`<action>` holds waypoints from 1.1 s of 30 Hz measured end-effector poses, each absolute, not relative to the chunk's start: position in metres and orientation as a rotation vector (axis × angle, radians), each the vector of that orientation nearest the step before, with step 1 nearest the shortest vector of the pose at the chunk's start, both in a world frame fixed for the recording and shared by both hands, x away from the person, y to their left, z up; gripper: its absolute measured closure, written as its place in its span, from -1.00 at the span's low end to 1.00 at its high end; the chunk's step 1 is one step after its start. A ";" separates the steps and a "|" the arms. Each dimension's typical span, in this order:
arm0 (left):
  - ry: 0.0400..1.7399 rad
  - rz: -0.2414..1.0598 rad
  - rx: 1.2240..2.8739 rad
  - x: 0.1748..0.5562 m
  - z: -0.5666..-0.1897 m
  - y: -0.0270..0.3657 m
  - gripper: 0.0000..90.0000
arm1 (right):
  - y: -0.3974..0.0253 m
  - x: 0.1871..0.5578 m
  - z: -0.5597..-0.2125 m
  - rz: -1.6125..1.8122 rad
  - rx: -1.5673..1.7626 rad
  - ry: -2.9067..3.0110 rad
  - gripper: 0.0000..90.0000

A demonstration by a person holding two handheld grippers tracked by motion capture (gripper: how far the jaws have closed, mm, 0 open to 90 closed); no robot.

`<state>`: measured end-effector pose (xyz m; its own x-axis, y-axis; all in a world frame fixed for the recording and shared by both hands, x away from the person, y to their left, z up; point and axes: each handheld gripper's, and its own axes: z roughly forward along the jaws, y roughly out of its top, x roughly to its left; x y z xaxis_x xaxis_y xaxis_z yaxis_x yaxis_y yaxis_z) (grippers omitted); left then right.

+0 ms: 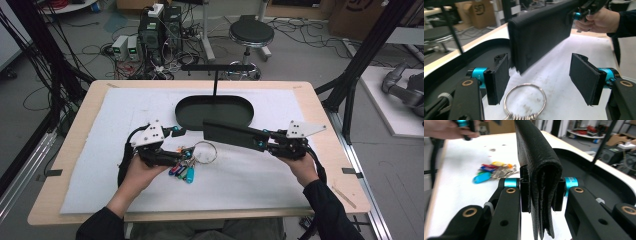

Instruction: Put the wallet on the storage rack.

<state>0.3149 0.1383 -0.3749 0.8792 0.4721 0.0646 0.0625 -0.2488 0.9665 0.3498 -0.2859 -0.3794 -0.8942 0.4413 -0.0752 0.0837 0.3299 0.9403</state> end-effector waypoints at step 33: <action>0.581 0.609 1.758 0.274 -0.398 0.182 -0.37 | -0.244 0.426 -0.369 1.585 0.570 2.186 0.68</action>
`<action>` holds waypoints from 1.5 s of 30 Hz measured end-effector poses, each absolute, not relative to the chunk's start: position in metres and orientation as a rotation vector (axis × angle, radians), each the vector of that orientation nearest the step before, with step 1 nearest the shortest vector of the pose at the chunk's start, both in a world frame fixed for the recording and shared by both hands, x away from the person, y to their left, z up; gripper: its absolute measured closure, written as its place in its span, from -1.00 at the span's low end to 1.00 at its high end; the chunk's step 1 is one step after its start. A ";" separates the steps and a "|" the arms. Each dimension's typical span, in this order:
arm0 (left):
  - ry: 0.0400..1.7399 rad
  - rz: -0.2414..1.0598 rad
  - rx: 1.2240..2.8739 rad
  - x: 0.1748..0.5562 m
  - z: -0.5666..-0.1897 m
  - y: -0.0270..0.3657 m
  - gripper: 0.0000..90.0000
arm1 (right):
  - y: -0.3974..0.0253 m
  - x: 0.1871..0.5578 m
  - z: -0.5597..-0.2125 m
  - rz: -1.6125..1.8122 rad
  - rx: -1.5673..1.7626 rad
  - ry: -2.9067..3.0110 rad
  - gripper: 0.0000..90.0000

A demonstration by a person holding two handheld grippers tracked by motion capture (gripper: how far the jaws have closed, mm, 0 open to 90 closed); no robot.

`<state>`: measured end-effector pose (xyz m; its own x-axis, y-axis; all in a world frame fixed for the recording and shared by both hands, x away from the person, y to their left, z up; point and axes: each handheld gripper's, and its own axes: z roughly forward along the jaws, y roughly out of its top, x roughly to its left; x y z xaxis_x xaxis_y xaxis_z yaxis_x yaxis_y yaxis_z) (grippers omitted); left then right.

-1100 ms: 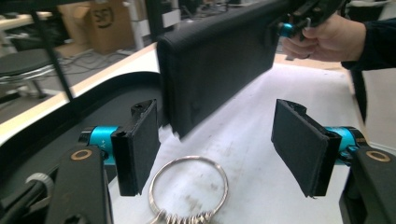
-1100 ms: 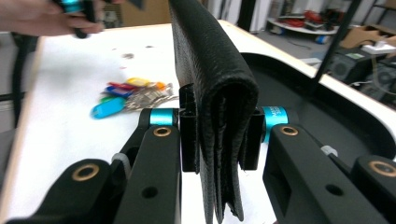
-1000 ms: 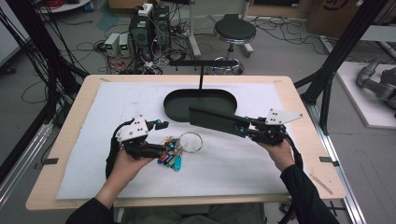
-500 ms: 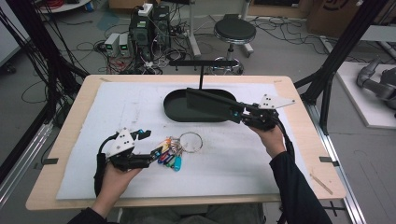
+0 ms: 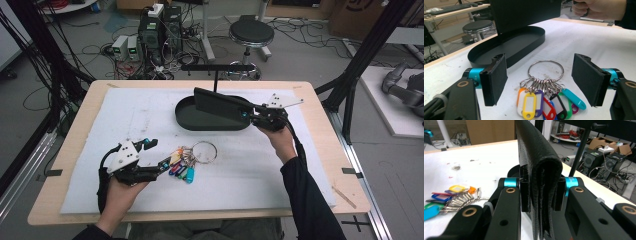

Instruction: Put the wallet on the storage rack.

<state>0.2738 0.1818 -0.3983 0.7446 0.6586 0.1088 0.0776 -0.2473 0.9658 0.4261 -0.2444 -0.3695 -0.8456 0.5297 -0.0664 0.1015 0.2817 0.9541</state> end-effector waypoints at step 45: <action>0.574 0.619 1.739 0.266 -0.403 0.187 -0.37 | -0.219 0.499 -0.422 1.474 0.751 2.246 0.64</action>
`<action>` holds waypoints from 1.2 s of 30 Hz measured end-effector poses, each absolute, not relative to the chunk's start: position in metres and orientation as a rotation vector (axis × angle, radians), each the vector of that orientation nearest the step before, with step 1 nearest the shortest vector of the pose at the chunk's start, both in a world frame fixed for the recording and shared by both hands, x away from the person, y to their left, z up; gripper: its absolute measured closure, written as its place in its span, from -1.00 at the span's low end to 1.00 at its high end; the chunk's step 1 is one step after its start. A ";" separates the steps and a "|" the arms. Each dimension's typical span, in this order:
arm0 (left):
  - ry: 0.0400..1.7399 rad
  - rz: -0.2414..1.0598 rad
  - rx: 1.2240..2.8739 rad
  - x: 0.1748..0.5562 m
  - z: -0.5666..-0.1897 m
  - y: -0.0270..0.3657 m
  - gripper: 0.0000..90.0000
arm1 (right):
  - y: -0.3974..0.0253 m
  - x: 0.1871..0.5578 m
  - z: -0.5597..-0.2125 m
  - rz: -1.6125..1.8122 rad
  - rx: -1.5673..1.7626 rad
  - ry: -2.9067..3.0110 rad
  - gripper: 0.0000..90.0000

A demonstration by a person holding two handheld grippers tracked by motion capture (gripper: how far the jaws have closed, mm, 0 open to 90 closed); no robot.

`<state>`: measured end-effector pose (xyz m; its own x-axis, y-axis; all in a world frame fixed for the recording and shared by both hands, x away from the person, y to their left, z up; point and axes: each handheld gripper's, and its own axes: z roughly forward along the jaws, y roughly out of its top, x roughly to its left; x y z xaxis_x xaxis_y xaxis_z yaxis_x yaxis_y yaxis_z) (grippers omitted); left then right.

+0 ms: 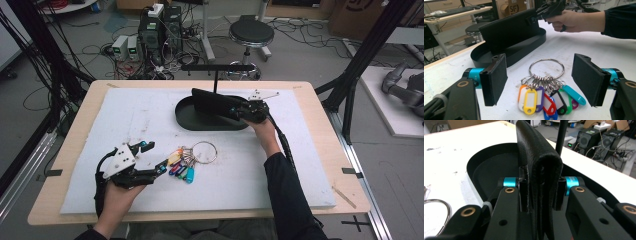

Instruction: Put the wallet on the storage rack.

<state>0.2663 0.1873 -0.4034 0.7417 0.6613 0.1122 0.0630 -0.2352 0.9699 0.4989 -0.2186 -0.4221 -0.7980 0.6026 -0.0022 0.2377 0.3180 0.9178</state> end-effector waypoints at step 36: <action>0.598 0.622 1.754 0.279 -0.404 0.183 -0.37 | -0.259 0.461 -0.377 1.417 0.887 2.123 -0.18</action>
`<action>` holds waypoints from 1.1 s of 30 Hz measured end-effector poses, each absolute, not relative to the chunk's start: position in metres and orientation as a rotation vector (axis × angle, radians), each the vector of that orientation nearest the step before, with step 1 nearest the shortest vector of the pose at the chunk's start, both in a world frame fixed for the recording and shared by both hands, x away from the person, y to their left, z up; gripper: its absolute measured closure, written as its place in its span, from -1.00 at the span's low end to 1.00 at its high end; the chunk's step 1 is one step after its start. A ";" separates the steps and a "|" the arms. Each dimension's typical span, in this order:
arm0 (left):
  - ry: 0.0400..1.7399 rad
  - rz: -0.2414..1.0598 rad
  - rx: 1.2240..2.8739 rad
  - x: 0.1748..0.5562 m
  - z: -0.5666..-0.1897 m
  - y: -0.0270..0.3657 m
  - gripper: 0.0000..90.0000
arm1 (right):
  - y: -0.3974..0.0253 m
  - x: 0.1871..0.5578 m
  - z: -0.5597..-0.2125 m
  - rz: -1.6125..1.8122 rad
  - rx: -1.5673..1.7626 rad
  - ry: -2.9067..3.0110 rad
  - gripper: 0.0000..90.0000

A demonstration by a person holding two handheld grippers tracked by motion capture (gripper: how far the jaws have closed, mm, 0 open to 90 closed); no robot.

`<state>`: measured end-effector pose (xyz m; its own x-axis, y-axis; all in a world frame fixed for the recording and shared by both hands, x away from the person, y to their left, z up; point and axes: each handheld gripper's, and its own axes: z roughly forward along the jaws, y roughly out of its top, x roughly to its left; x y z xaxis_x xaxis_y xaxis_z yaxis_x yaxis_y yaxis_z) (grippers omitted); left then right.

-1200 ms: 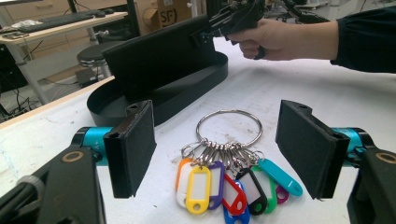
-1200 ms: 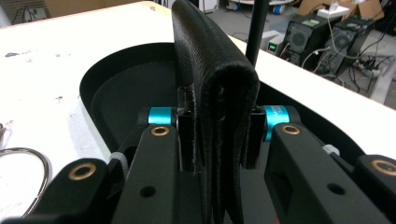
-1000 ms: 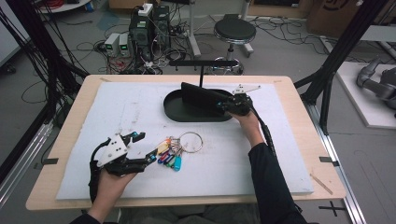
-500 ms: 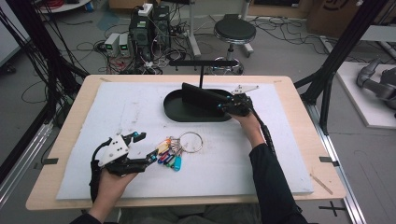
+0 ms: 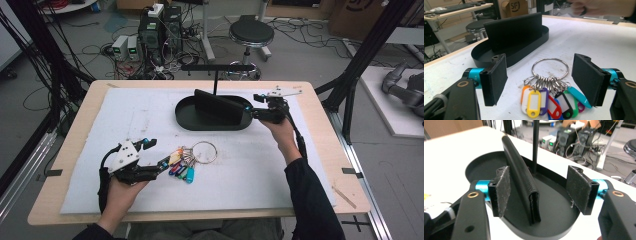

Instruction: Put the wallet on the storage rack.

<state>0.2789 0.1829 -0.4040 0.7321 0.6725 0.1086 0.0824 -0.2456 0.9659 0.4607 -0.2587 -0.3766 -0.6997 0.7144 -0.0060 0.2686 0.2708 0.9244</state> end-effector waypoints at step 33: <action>0.690 0.670 1.750 0.288 -0.409 0.191 -0.38 | -0.342 0.341 -0.393 1.538 0.971 1.888 -0.42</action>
